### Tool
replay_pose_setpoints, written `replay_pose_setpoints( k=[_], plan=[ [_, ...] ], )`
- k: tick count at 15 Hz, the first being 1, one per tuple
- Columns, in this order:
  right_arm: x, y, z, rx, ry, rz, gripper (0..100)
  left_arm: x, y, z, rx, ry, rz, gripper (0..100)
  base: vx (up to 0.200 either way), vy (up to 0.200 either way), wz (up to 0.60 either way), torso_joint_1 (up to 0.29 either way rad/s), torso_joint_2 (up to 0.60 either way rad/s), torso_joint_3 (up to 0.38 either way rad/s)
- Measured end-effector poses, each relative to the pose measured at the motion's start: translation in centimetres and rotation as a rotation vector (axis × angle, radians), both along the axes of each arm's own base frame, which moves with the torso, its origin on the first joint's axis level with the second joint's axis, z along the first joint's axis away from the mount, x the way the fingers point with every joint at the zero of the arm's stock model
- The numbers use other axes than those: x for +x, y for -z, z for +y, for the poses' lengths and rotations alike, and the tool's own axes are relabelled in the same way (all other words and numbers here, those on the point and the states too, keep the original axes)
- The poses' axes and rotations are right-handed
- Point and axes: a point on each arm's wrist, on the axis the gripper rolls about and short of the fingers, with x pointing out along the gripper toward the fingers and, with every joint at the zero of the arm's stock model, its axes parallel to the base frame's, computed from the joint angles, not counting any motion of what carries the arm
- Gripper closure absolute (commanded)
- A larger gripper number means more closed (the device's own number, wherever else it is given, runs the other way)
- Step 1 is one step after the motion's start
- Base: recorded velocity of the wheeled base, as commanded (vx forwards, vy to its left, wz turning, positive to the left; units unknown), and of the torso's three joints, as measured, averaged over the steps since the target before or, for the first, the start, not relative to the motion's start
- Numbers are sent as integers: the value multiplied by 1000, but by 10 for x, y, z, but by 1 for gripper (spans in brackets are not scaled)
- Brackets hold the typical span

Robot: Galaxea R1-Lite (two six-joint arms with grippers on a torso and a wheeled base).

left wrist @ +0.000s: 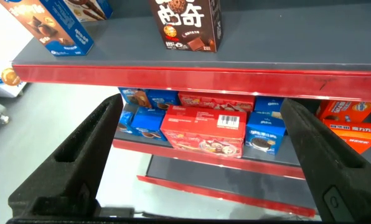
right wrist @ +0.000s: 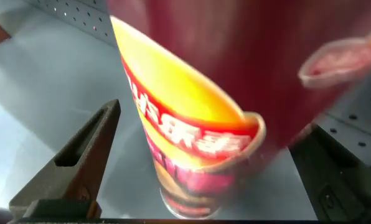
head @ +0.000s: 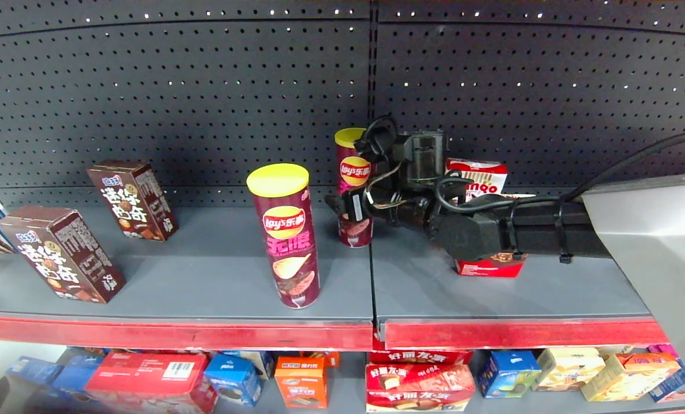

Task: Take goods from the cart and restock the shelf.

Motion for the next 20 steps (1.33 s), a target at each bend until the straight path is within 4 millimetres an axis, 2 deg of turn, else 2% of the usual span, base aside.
replay_pose_setpoints(
  k=[9,13,17,20],
  plan=[
    [-16,-5,-15,-17,1,28,0,0,1,0,0,0,2,0,0,0,0,0,0,0],
    [-29,-7,-24,-20,1,55,0,0,2,0,-1,0,7,0,0,0,0,0,0,0],
    [-53,-22,-43,-11,1,65,0,0,7,0,-3,1,24,0,0,0,0,0,0,0],
    [-75,-43,-63,3,7,54,0,1,15,0,-7,3,49,0,0,0,0,0,0,0]
  ],
)
